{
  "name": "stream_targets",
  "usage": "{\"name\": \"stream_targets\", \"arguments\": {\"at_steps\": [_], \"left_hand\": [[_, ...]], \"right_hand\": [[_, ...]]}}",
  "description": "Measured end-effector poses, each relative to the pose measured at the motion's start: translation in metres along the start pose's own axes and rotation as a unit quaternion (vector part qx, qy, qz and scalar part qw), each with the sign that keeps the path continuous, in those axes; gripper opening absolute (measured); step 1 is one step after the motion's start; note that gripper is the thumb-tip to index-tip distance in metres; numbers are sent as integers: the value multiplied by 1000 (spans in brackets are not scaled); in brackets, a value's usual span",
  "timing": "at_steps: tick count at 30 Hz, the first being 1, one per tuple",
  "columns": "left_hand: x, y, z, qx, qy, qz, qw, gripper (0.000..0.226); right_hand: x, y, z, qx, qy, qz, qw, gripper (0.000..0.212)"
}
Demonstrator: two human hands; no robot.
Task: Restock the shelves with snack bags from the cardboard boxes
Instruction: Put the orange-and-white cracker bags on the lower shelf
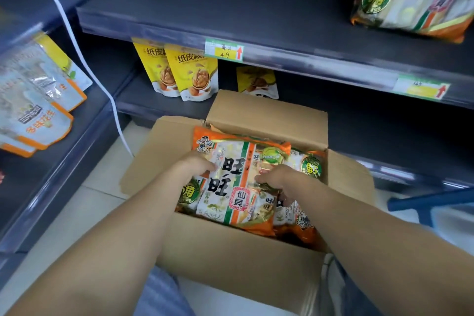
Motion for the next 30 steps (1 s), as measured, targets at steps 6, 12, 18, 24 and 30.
{"name": "stream_targets", "arguments": {"at_steps": [6,12,18,24,30], "left_hand": [[3,5,5,0,-39,54,998,28],[-8,20,28,-1,-55,81,995,17],[-71,81,73,75,30,91,993,45],[-153,197,156,230,204,40,951,78],[-148,325,205,366,246,57,896,50]], "right_hand": [[6,9,-2,90,-76,-158,980,75],[-22,-16,11,37,-60,-150,986,69],[-78,-75,52,-92,0,-165,982,55],[-168,-134,115,-250,17,-287,924,14],[-302,-140,165,-355,183,-341,851,23]]}}
Point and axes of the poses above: each hand's wrist, its own z-axis away from the middle knuckle, its own x-axis out of the palm, y = z × x, the point moved 8 cm from there along -z, towards the middle knuckle, and after that the axes turned 12 degrees about -z, right-handed, at the moved point
